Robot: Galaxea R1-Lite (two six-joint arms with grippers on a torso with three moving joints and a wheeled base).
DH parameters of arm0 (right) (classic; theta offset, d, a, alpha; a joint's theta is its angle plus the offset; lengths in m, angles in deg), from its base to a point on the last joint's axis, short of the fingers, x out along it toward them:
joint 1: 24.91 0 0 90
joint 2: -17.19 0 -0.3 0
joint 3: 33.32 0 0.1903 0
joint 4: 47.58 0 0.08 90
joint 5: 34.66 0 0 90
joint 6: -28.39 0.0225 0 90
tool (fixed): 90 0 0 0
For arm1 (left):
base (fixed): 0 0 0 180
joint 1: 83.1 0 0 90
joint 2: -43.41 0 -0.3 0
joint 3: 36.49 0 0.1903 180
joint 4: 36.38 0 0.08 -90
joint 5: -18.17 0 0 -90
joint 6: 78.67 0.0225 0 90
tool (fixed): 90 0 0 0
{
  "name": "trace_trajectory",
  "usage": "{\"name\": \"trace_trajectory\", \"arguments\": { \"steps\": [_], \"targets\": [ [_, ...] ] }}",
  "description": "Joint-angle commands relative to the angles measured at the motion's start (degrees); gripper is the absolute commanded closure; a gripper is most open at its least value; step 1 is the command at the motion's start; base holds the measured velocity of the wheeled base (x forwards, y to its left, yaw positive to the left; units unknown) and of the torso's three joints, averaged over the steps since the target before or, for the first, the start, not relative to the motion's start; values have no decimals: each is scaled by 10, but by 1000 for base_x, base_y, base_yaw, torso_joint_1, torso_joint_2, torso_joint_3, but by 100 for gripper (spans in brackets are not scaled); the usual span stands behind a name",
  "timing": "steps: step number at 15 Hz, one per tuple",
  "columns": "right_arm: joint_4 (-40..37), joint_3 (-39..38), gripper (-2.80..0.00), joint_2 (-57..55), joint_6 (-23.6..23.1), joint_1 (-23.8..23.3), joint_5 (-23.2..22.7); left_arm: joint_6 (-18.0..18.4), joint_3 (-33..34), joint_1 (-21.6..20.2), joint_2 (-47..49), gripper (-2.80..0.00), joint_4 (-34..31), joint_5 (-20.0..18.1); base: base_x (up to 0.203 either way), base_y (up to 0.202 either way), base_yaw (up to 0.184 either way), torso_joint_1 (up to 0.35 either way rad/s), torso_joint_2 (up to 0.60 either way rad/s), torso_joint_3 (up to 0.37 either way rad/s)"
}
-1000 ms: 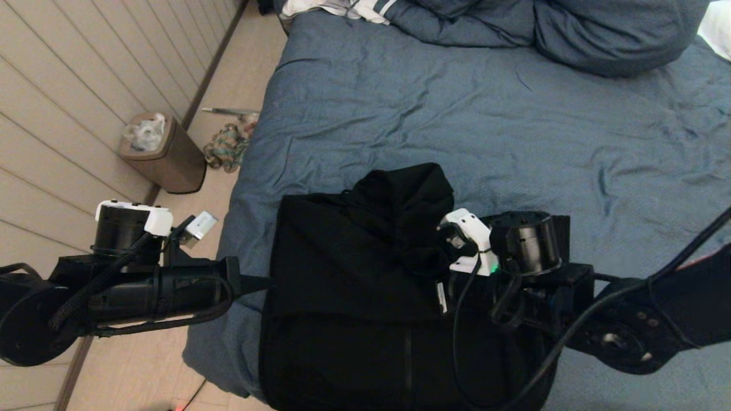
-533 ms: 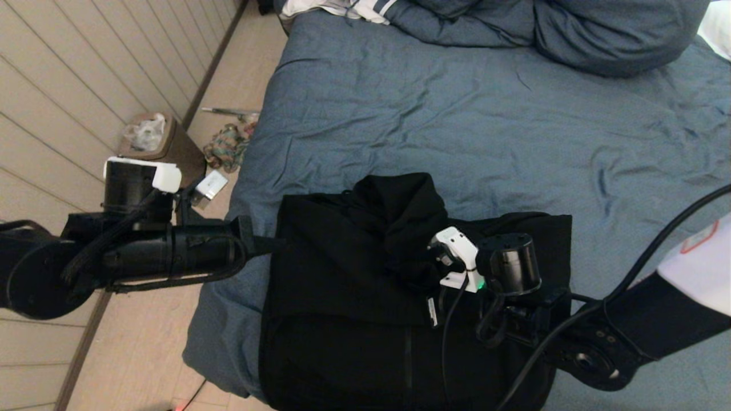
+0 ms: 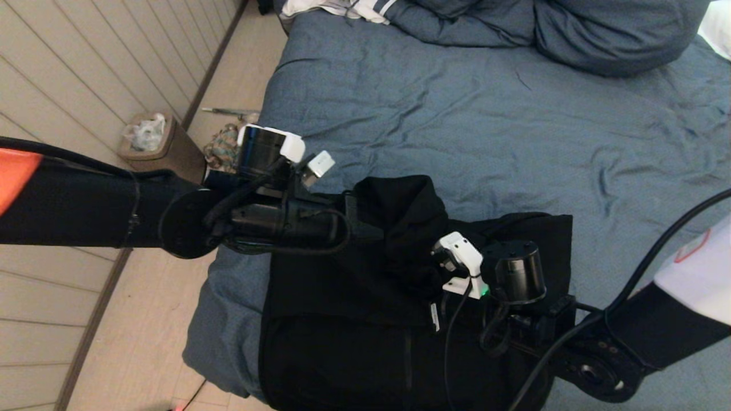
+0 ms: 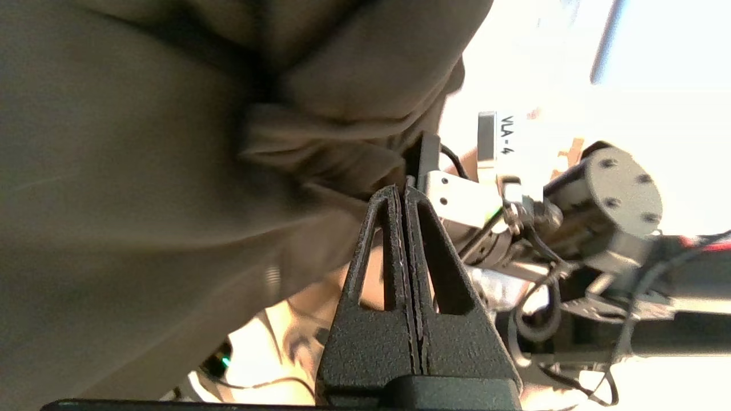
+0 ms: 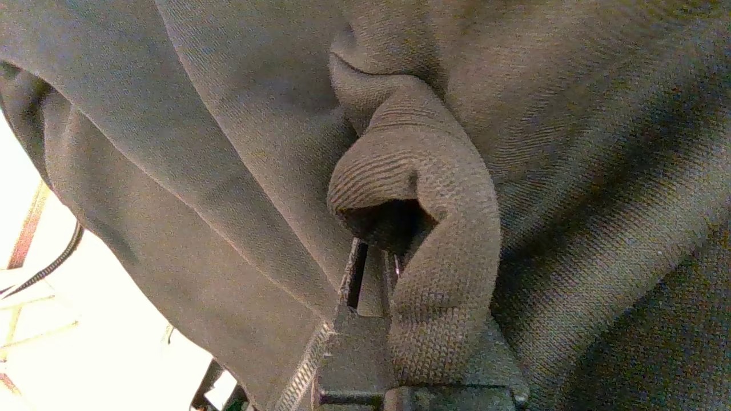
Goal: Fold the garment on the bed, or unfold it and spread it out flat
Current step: Fold the black sweatshirt
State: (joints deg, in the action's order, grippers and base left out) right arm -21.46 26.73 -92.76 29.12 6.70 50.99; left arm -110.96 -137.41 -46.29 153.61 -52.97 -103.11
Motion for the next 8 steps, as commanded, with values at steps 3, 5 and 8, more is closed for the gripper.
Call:
{"name": "trace_trajectory", "arguments": {
  "steps": [3, 5, 8],
  "targets": [
    [4, -9, 0, -4, 1, -1, -4, -33, -95, 43, 90, 0, -4, 25, 0, 0, 0, 0, 0, 0],
    [20, -11, 0, -15, 1, -1, -11, -43, -136, 57, 119, 0, -8, 42, 0, 0, 0, 0, 0, 0],
    [55, -12, 0, -31, 0, -1, -11, -42, -135, 60, 139, 0, -14, 45, 0, 0, 0, 0, 0, 0]
  ]
}}
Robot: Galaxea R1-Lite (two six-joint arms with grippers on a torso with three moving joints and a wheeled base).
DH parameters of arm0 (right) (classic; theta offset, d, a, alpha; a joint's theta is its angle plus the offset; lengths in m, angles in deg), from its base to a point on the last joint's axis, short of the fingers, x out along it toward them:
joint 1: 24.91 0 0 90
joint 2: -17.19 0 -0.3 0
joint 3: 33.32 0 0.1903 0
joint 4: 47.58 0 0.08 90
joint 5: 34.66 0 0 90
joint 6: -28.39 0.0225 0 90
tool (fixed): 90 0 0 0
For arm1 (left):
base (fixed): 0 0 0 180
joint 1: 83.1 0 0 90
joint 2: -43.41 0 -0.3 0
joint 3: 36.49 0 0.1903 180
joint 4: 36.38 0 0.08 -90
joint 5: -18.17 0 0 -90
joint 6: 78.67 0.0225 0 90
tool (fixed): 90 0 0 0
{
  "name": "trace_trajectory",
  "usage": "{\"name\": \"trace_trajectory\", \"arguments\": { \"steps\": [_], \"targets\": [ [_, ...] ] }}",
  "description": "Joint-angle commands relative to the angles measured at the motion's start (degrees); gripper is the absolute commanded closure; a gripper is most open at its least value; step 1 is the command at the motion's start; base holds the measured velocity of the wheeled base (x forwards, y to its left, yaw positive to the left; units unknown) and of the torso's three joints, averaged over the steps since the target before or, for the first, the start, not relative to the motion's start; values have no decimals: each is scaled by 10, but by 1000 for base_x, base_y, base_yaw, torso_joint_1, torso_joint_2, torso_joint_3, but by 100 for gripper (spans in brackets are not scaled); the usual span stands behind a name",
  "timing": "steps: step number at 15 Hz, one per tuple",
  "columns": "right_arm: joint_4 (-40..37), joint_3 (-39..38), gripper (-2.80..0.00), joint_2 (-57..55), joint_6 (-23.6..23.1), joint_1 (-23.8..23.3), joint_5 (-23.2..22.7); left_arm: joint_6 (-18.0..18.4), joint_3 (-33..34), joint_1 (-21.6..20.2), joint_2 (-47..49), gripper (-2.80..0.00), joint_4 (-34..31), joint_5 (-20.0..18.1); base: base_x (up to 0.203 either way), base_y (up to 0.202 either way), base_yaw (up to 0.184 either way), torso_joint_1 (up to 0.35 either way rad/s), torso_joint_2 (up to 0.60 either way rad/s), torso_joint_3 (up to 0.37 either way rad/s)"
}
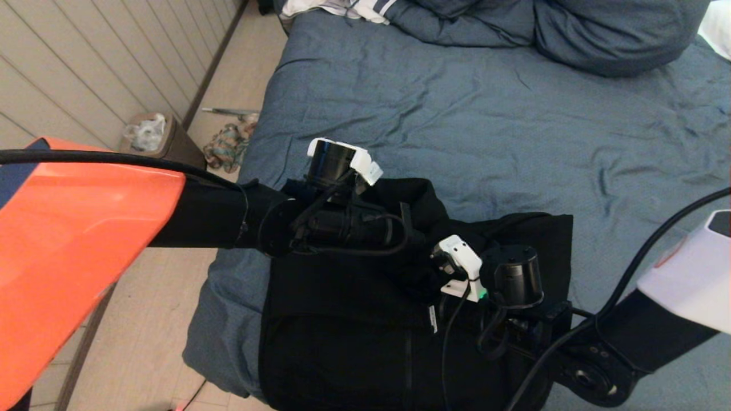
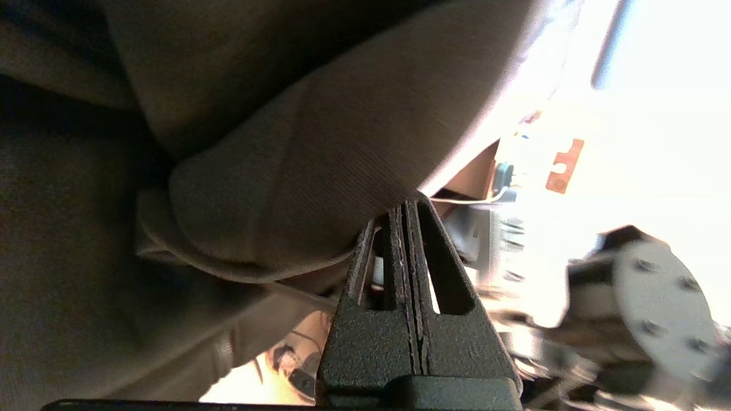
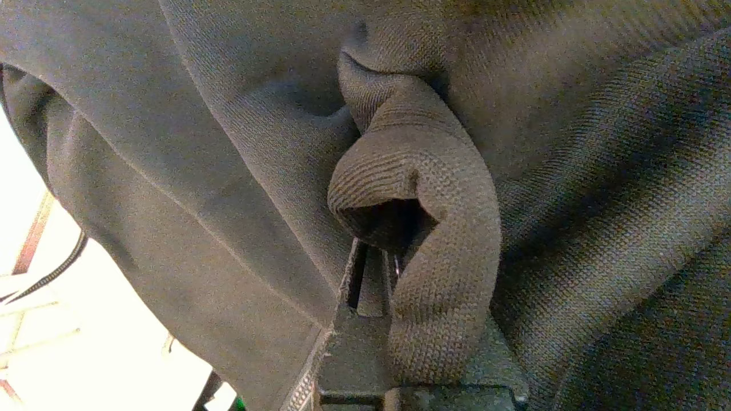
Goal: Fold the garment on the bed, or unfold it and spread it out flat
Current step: Fold the black sweatshirt
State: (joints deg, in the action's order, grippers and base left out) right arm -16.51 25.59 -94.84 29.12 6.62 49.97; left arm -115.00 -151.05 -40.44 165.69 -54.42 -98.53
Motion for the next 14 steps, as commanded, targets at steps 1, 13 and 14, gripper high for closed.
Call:
{"name": "trace_trajectory", "arguments": {
  "steps": [1, 13, 14],
  "targets": [
    [7, 0, 0, -5, 0, -2, -1, 1, 14, 2, 24, 0, 2, 0, 0, 0, 0, 0, 0, 0],
    [-1, -62, 0, 195, -1, -44, -1, 39, 185, 19, -12, 0, 105, 89, 0, 0, 0, 0, 0, 0],
    [-1, -62, 0, 203, 0, -53, -1, 39, 186, 20, -14, 0, 105, 90, 0, 0, 0, 0, 0, 0]
  ]
}}
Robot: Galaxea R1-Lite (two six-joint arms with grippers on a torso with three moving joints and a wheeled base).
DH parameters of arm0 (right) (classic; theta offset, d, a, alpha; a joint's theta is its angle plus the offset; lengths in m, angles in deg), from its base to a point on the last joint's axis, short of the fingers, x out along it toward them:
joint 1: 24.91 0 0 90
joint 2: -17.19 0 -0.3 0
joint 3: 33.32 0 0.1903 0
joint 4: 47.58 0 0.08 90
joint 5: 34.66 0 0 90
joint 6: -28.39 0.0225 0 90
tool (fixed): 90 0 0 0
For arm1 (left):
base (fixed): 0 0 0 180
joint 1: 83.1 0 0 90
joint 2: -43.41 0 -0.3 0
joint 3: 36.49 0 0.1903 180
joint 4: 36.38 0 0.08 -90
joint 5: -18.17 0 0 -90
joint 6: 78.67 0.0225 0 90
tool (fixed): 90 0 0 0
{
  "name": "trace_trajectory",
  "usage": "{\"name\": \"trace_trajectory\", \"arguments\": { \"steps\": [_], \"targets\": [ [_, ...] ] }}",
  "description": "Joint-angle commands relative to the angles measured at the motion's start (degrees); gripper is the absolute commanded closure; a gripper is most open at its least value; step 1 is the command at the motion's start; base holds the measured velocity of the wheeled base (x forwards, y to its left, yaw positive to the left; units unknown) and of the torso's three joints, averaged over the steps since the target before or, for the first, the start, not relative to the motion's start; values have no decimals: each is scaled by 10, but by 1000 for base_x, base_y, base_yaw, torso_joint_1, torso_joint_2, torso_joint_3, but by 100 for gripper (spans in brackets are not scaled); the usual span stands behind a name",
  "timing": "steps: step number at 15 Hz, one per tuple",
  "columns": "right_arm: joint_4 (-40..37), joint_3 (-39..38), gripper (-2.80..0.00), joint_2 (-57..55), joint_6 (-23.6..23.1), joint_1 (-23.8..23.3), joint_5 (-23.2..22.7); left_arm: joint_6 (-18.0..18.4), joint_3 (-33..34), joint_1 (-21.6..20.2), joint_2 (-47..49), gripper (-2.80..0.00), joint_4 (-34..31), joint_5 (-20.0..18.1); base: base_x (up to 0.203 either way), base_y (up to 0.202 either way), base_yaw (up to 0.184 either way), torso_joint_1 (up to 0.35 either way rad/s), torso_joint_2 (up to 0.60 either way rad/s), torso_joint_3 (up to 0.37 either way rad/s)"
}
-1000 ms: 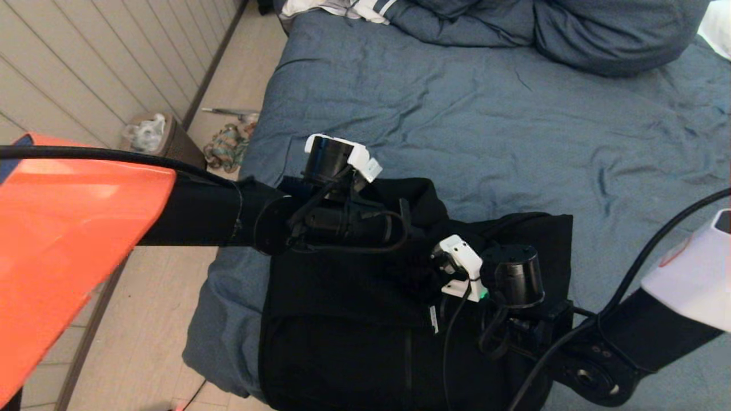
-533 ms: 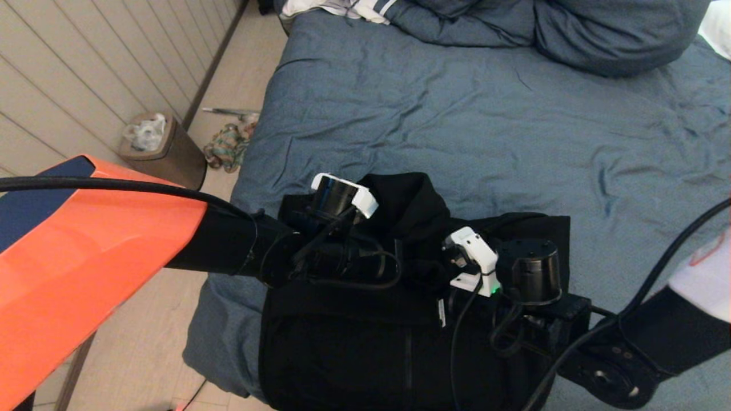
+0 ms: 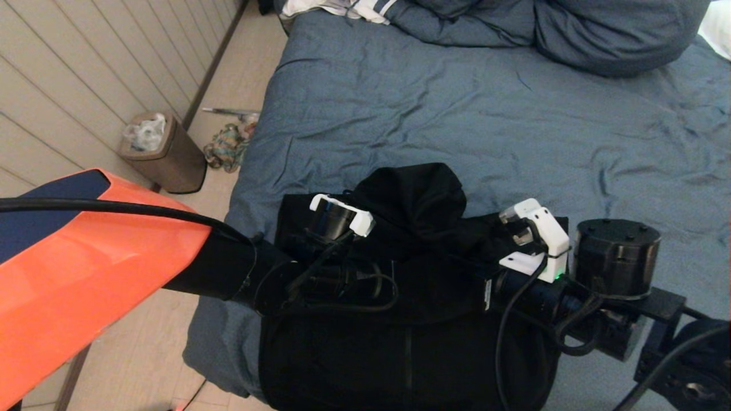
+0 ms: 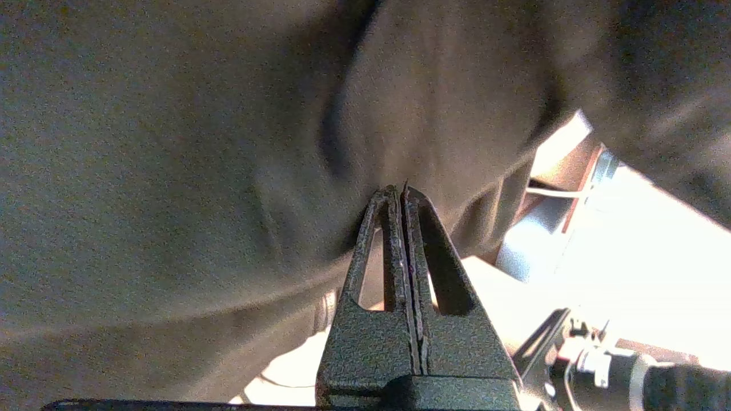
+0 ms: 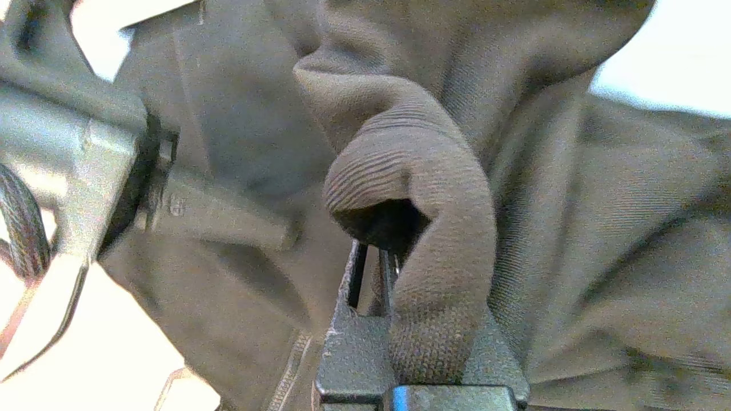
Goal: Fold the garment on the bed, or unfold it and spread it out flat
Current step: Fold the black sweatshirt
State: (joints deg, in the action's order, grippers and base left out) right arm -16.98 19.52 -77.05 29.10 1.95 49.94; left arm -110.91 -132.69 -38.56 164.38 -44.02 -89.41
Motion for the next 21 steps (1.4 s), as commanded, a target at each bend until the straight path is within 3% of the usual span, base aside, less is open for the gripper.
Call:
{"name": "trace_trajectory", "arguments": {
  "steps": [1, 6, 7, 8, 12, 15, 21],
  "targets": [
    [2, -2, 0, 27, 1, -9, 0, -2, 4, 1, -6, 0, 1, -1, 0, 0, 0, 0, 0, 0],
    [-86, 36, 0, 24, 13, 24, 2, -3, 3, 0, -13, 0, 2, -1, 0, 0, 0, 0, 0, 0],
    [-86, 37, -220, 11, 14, 34, 2, -3, 3, 1, -15, 0, 2, 0, 0, 0, 0, 0, 0, 0],
    [-82, 35, -280, -1, 14, 50, 3, -3, 2, 0, -16, 0, 2, 4, 0, 0, 0, 0, 0, 0],
    [-79, 31, -280, -3, 11, 60, 0, -2, 1, 1, -21, 0, 1, 18, 0, 0, 0, 0, 0, 0],
    [-93, 56, -280, 60, 14, 44, -2, -3, 1, 0, -31, 0, 1, 18, 0, 0, 0, 0, 0, 0],
    [-222, 155, -280, 186, 38, 11, -5, -5, 8, -4, -107, 0, -5, 18, 0, 0, 0, 0, 0, 0]
  ]
}}
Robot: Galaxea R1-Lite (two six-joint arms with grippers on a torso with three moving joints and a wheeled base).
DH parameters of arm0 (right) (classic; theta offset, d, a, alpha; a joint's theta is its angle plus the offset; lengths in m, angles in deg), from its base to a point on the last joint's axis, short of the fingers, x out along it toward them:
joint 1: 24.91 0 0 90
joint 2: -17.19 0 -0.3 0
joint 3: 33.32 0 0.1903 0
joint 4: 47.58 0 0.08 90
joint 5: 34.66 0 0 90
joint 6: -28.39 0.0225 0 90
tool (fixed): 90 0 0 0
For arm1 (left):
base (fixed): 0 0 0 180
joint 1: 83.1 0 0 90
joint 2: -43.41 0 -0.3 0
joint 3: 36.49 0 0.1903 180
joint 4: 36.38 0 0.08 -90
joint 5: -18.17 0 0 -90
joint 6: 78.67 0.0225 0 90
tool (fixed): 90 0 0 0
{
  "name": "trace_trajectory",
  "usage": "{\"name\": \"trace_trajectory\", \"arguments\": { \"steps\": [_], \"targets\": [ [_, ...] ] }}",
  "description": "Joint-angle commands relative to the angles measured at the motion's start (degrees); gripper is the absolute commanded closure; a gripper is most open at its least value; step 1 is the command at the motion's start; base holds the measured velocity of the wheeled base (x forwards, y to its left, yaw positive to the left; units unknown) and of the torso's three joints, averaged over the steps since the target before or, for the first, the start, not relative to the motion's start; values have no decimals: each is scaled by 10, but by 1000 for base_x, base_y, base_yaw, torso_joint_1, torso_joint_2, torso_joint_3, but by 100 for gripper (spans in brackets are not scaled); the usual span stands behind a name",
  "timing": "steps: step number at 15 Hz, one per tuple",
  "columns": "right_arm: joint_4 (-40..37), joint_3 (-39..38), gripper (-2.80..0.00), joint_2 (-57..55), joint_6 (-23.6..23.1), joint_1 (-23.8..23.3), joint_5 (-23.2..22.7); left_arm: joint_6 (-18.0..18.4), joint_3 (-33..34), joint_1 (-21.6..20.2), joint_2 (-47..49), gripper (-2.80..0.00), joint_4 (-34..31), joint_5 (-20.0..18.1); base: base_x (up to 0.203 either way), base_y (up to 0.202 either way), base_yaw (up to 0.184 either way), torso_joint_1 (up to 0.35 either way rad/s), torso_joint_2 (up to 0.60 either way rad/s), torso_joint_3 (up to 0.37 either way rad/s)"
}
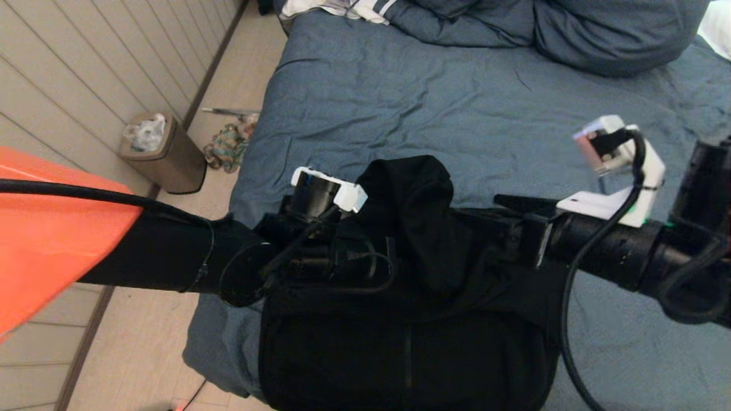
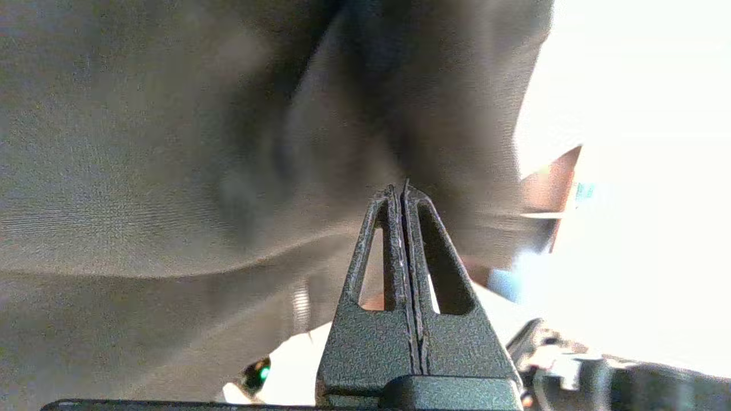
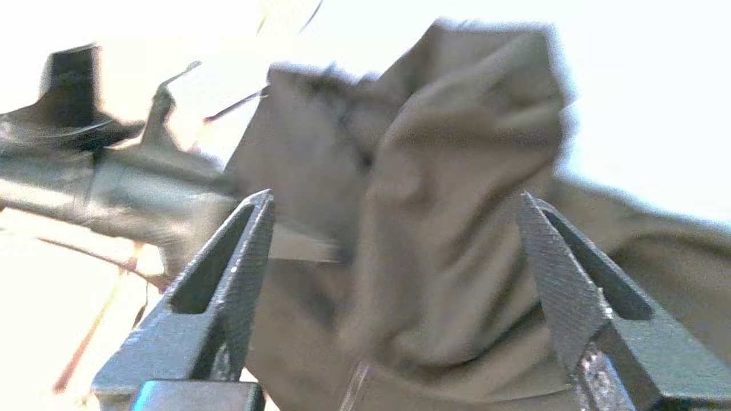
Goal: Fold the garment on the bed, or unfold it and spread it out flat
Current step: Fold the black sweatshirt
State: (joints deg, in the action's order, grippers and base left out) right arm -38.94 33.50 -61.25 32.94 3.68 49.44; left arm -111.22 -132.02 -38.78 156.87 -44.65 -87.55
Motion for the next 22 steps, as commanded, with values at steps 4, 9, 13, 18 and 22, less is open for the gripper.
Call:
{"name": "trace_trajectory", "arguments": {
  "steps": [4, 9, 13, 18, 22],
  "targets": [
    [-54, 107, 0, -71, 26, -48, 6, -2, 50, -42, -165, 0, -22, 0, 0, 0, 0, 0, 0, 0],
    [-71, 255, 0, -248, 39, -26, 148, -5, 266, -100, -294, 0, -11, -4, 0, 0, 0, 0, 0, 0],
    [-79, 361, 0, -320, 38, -19, 216, -7, 314, -122, -304, 0, 36, -12, 0, 0, 0, 0, 0, 0],
    [-96, 385, 0, -375, 42, 36, 242, -7, 330, -122, -301, 0, 60, -23, 0, 0, 0, 0, 0, 0],
    [-52, 320, 0, -414, 45, 104, 243, -7, 330, -122, -298, 0, 60, -23, 0, 0, 0, 0, 0, 0]
  ]
}}
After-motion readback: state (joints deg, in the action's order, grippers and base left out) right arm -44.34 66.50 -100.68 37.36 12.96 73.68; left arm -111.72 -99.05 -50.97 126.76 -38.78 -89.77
